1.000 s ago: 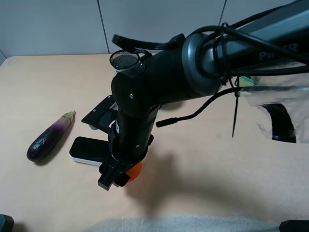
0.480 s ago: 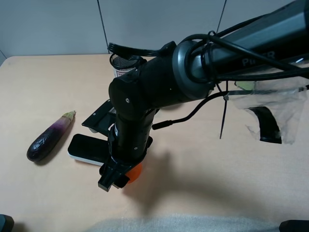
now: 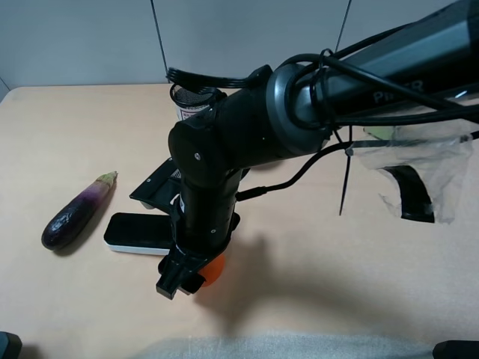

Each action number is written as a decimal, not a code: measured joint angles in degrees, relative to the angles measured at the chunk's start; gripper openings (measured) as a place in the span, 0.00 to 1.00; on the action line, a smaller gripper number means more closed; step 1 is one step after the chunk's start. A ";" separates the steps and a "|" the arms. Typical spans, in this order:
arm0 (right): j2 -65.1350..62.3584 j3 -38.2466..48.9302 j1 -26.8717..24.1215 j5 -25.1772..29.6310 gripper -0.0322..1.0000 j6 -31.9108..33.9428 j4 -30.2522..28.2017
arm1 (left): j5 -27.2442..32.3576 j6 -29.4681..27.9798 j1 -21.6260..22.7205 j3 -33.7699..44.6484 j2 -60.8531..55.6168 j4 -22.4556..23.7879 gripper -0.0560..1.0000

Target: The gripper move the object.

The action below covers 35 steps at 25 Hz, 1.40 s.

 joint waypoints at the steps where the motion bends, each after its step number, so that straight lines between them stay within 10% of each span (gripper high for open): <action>1: 0.00 0.00 0.00 0.53 0.57 0.00 -0.11 | 0.00 0.00 0.00 0.00 0.00 0.00 0.79; 35: 0.00 0.00 0.00 4.58 0.66 0.72 -2.50 | 0.00 0.00 0.00 0.00 0.00 0.00 0.79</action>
